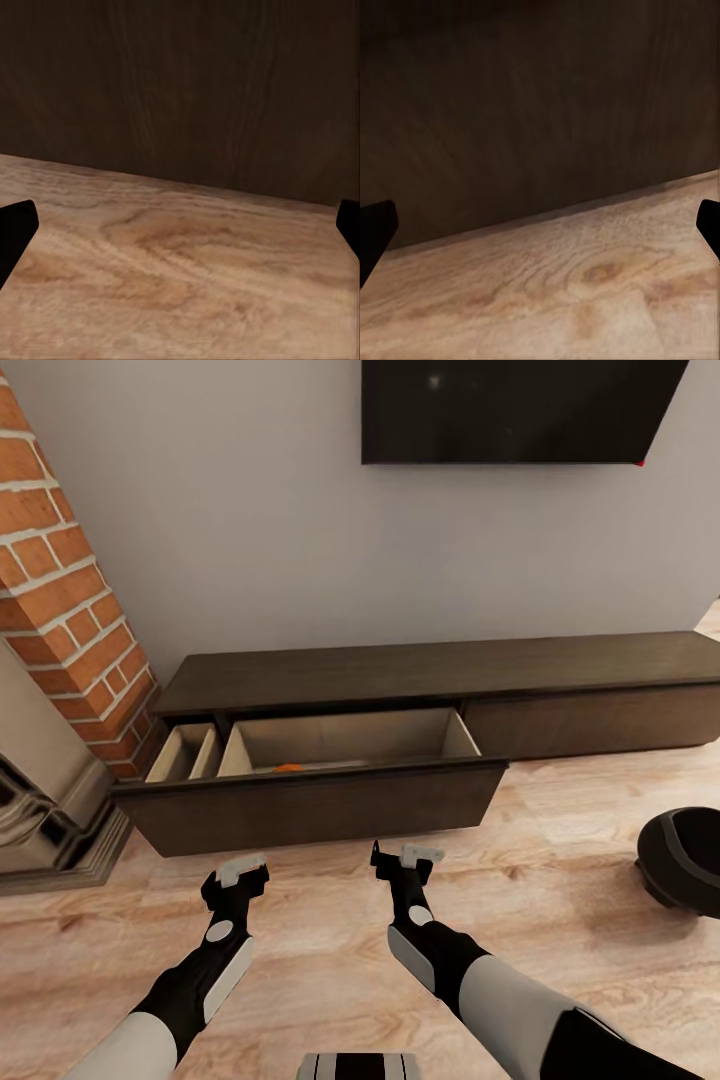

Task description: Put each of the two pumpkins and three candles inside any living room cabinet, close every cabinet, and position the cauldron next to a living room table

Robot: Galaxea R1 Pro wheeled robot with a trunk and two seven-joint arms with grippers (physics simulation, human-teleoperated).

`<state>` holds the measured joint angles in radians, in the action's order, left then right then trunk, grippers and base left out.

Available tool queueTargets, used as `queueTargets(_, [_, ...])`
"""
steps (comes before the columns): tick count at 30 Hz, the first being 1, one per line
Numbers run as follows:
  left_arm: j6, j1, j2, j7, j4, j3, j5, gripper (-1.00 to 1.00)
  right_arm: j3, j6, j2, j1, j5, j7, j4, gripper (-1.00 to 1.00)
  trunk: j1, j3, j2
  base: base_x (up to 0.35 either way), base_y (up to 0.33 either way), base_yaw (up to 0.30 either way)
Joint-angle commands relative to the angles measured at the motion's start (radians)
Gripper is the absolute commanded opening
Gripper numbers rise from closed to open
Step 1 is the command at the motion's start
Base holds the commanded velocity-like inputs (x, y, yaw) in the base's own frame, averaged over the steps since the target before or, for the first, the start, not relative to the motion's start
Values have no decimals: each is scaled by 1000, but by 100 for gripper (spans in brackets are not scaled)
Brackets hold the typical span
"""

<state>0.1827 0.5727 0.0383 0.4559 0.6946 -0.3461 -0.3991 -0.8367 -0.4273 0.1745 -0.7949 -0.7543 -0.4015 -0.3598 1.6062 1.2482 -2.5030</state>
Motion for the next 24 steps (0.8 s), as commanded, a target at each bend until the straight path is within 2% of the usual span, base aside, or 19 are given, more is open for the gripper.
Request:
queueTargets(1, [6,1,2,7,0,-8,-11,100,-9,-5,0,-1,-8,-5,1,100,0,1,0,192,-37,0])
queueTargets(24, [6,1,0,7,-1,-8,-11,100,-10,4,0,-1,-8,15,1,100,0,1,0,162,-3,0])
